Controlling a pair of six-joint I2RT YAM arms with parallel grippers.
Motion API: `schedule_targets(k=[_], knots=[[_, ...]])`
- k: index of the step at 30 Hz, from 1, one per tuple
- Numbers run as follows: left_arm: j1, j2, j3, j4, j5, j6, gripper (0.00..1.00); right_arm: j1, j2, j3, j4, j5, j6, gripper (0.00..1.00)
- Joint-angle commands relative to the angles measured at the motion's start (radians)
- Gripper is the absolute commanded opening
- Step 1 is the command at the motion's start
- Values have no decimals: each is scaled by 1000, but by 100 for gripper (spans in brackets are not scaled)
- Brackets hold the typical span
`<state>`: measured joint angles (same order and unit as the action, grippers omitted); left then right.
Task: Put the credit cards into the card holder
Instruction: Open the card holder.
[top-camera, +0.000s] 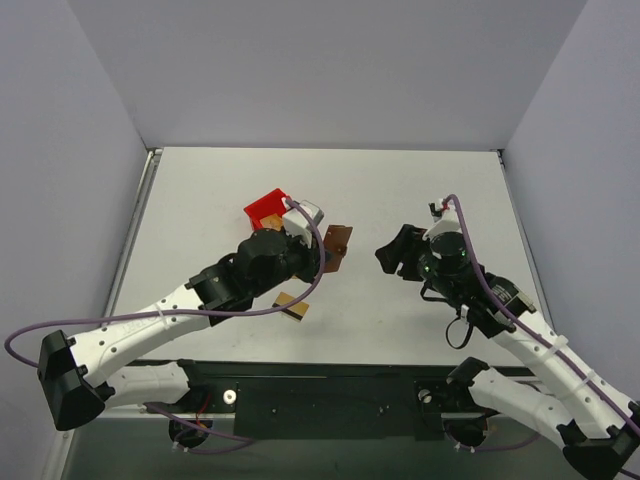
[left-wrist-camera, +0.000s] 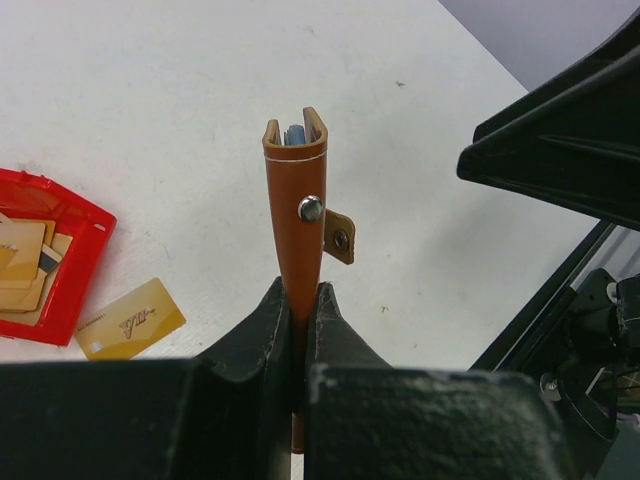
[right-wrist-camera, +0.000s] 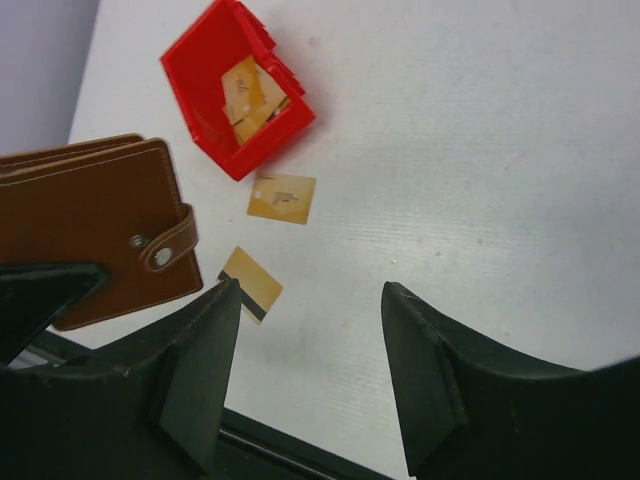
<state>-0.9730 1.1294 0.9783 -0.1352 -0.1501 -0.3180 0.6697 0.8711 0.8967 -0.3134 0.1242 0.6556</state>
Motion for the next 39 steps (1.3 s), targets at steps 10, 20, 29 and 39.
schedule_targets(k=[10, 20, 29, 39], knots=[[-20, 21, 76, 8, -14, 7, 0, 7, 46, -82, 370, -330, 61, 63], [-33, 20, 69, 14, -14, 5, 0, 10, 104, -99, 405, -319, 95, 56], [-33, 15, 56, 23, -55, -3, 0, 10, 137, -67, 271, -278, 96, 26], [-26, 47, 23, 55, -49, -62, 0, 1, 108, -82, 185, -176, 96, 0]])
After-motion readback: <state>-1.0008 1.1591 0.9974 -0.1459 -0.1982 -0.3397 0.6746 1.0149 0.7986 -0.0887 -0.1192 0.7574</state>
